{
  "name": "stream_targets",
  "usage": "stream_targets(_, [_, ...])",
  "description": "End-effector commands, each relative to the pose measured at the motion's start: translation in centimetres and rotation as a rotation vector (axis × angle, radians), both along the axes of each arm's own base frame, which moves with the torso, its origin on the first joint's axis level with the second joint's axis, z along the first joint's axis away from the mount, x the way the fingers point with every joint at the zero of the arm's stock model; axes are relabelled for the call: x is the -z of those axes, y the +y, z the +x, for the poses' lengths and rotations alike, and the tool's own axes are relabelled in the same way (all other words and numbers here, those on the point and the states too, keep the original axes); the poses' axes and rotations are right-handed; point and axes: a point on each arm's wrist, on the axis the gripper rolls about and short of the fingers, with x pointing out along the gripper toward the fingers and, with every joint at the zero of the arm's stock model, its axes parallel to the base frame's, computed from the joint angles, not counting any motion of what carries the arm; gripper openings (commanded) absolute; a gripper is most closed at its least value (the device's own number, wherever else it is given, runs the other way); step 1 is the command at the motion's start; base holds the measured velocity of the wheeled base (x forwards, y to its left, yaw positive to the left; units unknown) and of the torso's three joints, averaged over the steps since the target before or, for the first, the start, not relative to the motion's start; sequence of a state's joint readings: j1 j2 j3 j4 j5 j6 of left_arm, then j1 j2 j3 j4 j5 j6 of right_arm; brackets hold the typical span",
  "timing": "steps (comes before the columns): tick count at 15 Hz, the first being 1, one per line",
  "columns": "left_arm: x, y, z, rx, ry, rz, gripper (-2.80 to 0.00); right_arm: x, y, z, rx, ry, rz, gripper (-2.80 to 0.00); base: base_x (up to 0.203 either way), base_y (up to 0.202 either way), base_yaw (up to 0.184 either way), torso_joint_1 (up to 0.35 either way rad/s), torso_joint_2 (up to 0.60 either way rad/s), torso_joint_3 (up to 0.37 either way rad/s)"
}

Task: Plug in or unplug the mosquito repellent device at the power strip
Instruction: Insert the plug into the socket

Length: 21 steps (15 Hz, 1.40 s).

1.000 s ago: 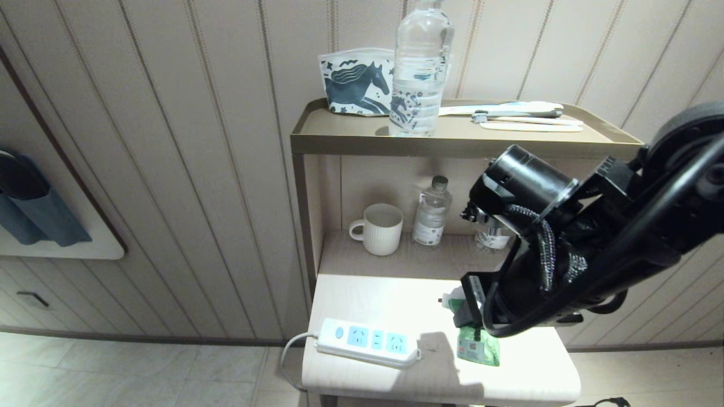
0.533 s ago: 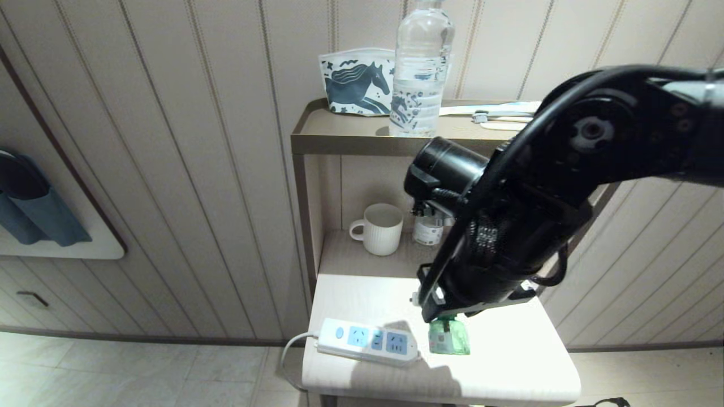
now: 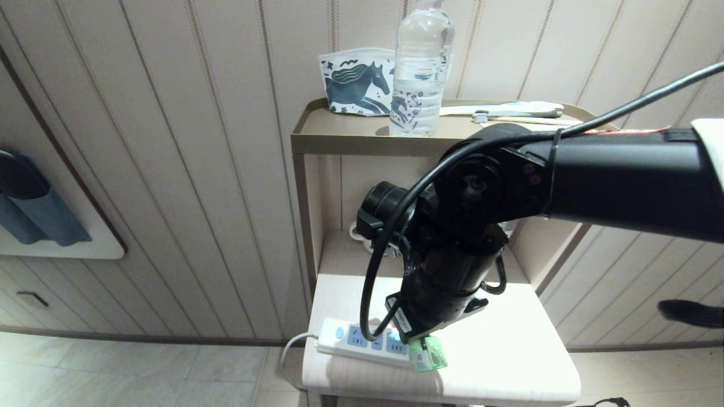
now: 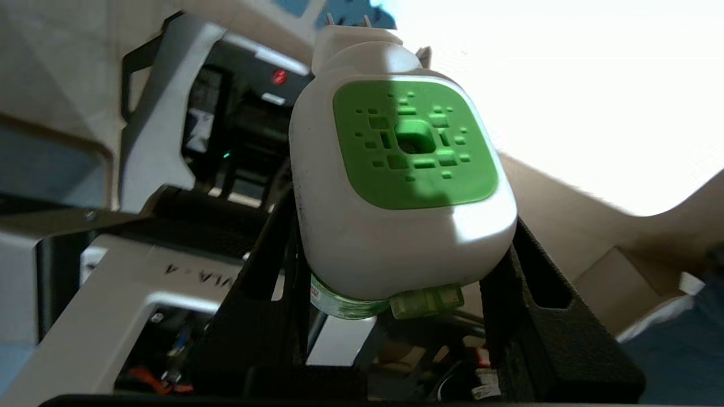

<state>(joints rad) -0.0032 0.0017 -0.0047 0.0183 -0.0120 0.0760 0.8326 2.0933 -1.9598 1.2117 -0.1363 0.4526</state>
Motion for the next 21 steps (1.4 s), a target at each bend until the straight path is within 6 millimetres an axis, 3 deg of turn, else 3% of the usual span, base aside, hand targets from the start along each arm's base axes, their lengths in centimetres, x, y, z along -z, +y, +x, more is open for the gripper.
stream_targets(1, [0.0,0.0,0.0,0.0,0.0,0.001,-2.8,0.5,0.2,0.0,0.003,-0.023,-0.051,-2.8,0.0,0.0,0.0,0.0,0.0,0.0])
stream_targets(4, [0.0,0.0,0.0,0.0,0.0,0.001,-2.8,1.1,0.7,0.0,-0.041,-0.013,-0.07,-2.8,0.0,0.0,0.0,0.0,0.0,0.0])
stream_targets(12, [0.0,0.0,0.0,0.0,0.0,0.001,-2.8,5.4,3.9,2.6,-0.104,-0.049,-0.028,-2.8,0.0,0.0,0.0,0.0,0.0,0.0])
stream_targets(17, [0.0,0.0,0.0,0.0,0.0,0.001,-2.8,6.8,6.4,1.7,-0.166,-0.063,0.004,-2.8,0.0,0.0,0.0,0.0,0.0,0.0])
stream_targets(21, [0.0,0.0,0.0,0.0,0.0,0.001,-2.8,7.7,6.6,1.9,-0.174,-0.051,-0.013,-2.8,0.0,0.0,0.0,0.0,0.0,0.0])
